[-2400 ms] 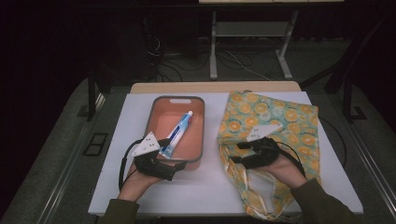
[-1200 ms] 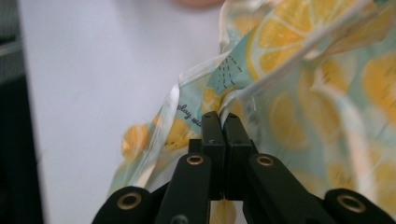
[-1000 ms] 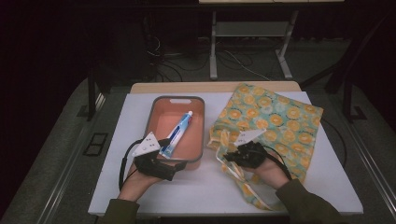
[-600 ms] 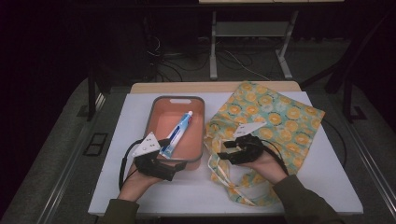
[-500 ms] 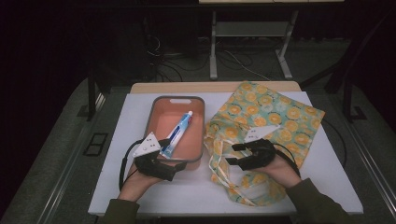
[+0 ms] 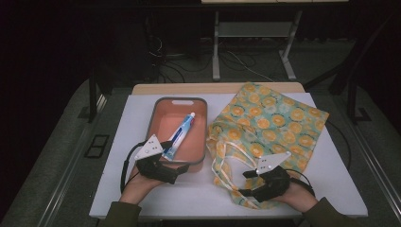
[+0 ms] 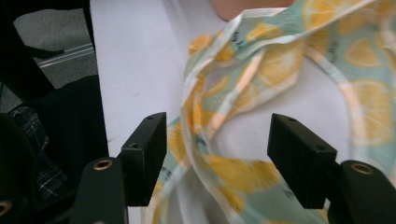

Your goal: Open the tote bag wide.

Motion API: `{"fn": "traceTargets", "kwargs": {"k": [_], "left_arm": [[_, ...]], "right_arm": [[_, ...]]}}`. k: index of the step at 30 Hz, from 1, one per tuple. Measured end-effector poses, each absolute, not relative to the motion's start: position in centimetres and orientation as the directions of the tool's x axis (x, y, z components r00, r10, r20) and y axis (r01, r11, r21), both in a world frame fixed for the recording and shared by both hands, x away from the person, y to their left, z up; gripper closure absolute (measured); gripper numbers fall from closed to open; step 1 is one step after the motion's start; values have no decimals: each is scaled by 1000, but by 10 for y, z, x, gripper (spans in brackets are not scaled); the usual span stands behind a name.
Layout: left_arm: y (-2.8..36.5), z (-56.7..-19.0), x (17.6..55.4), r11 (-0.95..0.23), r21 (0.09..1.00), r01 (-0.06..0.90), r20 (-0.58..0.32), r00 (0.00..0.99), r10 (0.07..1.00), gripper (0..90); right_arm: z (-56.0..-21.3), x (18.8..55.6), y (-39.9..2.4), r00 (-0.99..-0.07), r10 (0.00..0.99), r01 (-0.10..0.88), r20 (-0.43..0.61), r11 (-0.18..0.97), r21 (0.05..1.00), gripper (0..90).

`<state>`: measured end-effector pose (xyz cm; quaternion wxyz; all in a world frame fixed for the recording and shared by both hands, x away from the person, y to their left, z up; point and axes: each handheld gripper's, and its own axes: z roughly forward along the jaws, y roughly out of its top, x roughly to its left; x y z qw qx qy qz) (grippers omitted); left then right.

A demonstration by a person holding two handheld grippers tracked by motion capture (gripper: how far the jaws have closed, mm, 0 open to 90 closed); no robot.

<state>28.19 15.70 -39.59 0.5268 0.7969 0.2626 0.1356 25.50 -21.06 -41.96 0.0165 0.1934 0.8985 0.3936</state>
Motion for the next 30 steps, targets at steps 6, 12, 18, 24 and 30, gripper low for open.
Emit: {"fn": "traceTargets", "kwargs": {"k": [6,12,18,24,30], "left_arm": [[158,-396,282,-304,912,275,-62,826,560,0],[158,-396,282,-298,914,277,-66,824,563,0],[157,-396,282,-299,914,276,-64,823,564,0],[157,-396,282,-299,914,275,-63,823,564,0],[157,-396,282,-300,914,274,-62,823,565,0]], "right_arm": [[-430,254,-196,-939,325,310,114,653,692,482],[-435,255,-193,-945,303,304,124,674,673,776],[-430,257,-196,-946,296,301,132,656,692,886],[-403,266,-219,-924,366,307,108,544,781,890],[-375,293,-265,-852,514,341,103,395,853,893]]}}
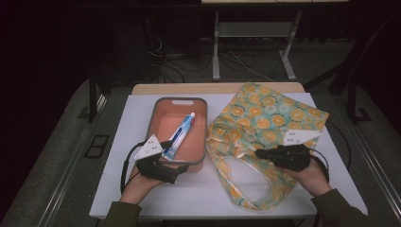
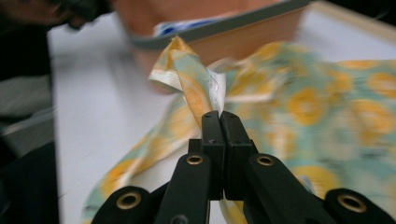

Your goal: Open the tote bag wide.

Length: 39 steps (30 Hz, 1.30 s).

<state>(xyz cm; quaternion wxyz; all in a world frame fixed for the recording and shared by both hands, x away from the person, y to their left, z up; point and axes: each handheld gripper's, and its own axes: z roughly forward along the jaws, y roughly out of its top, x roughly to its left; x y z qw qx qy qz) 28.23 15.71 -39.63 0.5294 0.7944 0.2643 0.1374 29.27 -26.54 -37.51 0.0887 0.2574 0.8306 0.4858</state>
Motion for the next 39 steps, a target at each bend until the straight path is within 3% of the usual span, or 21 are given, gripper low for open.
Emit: {"fn": "traceTargets", "kwargs": {"k": [10,18,22,23,25,28,32,39], "left_arm": [[157,-396,283,-300,913,276,-62,821,567,0],[157,-396,283,-302,912,277,-62,822,567,0],[157,-396,283,-302,912,277,-62,822,566,0],[157,-396,283,-302,912,277,-63,822,565,0],[157,-396,283,-301,912,278,-64,822,566,0],[157,-396,283,-300,913,278,-64,822,566,0],[157,-396,283,-300,913,278,-64,823,565,0],[157,-396,283,-302,912,278,-63,822,566,0]], "right_arm": [[-375,340,-324,-692,713,428,112,280,860,892],[-432,375,-356,-509,841,657,186,240,714,889],[-444,378,-358,-479,860,700,177,252,668,881],[-445,378,-358,-471,866,708,169,257,657,854],[-444,378,-359,-464,869,710,172,249,659,714],[-428,370,-360,-462,871,667,166,219,712,547],[-400,349,-355,-524,842,584,130,244,774,439],[-385,304,-327,-707,700,496,99,391,775,426]]}}
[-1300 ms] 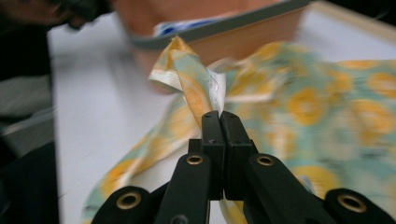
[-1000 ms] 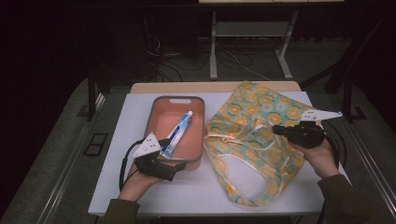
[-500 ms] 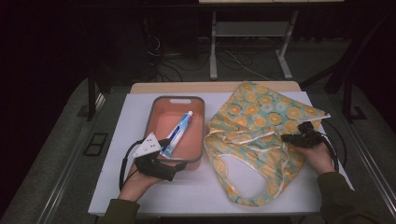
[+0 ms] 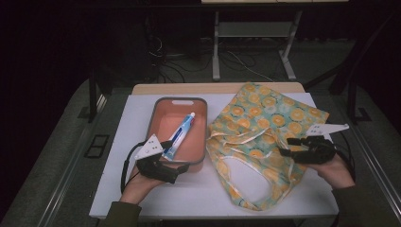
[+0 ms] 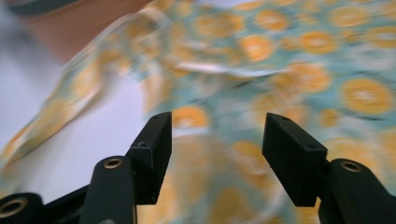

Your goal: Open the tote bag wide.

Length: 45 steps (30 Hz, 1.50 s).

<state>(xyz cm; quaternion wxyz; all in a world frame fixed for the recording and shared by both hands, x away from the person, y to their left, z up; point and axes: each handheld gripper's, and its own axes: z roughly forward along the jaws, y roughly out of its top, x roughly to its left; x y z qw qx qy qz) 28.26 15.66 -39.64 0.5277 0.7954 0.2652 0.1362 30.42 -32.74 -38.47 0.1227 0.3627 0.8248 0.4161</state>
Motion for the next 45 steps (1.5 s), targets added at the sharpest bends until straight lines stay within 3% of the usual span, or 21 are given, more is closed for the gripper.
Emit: {"fn": "traceTargets", "kwargs": {"k": [5,15,20,21,35,36,40,45], "left_arm": [[157,-396,282,-305,911,278,-61,822,566,0],[156,-396,282,-308,910,277,-58,821,568,0],[156,-396,282,-308,910,278,-59,821,568,0],[156,-396,282,-307,910,277,-59,821,567,0],[156,-396,282,-310,909,278,-56,820,570,0],[156,-396,282,-310,909,278,-57,819,570,0],[156,-396,282,-309,909,278,-56,819,571,0],[156,-396,282,-309,909,278,-56,818,572,0]], "right_arm": [[-403,279,-305,-788,606,482,106,501,719,502],[-434,272,-285,-827,554,493,93,637,593,605],[-438,274,-284,-837,543,482,72,667,568,870],[-438,274,-284,-839,538,478,74,668,570,888],[-435,233,-272,-887,447,430,119,703,566,885],[-434,232,-270,-890,439,426,122,704,569,815],[-422,233,-274,-884,446,424,139,641,639,716],[-398,244,-270,-881,468,380,76,602,702,581]]}}
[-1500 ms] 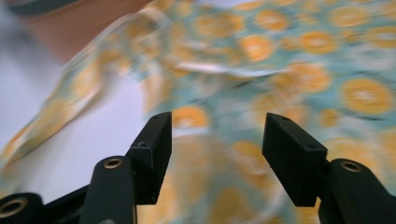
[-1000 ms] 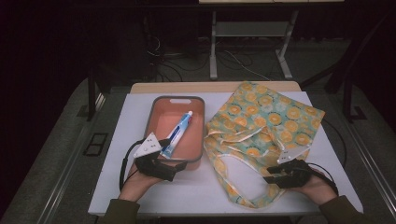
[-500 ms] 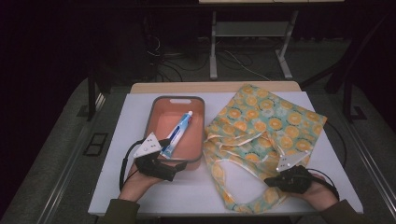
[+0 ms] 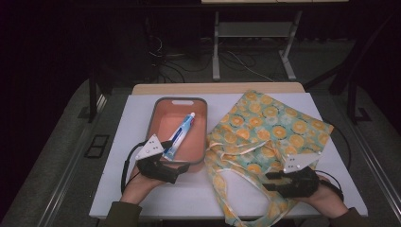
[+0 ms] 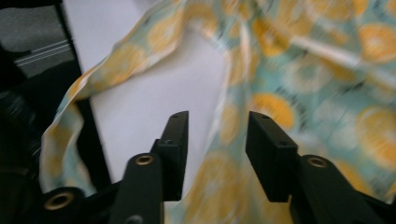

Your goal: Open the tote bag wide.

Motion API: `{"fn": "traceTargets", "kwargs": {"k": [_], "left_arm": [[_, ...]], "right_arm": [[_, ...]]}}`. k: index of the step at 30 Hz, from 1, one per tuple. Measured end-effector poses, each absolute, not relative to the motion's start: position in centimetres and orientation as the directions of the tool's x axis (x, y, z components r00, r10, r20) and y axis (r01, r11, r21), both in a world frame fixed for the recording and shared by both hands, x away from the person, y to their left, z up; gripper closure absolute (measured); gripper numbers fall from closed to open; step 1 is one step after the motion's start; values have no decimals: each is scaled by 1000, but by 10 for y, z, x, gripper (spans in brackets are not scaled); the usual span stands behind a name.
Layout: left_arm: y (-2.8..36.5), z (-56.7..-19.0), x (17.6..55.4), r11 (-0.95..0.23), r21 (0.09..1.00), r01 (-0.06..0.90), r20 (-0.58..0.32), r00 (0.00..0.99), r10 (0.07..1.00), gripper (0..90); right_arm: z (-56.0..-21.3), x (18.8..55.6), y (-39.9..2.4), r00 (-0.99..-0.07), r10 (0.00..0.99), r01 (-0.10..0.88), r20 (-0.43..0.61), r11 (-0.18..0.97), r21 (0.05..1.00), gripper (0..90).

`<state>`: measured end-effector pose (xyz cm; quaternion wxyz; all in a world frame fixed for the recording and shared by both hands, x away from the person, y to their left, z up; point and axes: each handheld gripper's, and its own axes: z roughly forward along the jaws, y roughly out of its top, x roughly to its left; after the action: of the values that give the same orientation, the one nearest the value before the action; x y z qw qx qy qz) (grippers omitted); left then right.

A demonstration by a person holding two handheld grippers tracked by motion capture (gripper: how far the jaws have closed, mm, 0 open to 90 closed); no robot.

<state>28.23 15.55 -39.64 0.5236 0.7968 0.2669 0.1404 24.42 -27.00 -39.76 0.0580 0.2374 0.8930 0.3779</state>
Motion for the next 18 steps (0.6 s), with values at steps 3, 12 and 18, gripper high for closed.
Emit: {"fn": "traceTargets", "kwargs": {"k": [3,12,18], "left_arm": [[155,-396,282,-310,909,278,-55,818,573,0],[156,-397,283,-307,910,278,-58,819,571,0],[156,-396,283,-308,910,279,-58,818,572,0]], "right_arm": [[-393,262,-261,-878,476,368,47,609,703,567],[-423,312,-216,-891,450,392,68,682,618,631],[-438,321,-215,-890,448,412,89,703,580,861]]}}
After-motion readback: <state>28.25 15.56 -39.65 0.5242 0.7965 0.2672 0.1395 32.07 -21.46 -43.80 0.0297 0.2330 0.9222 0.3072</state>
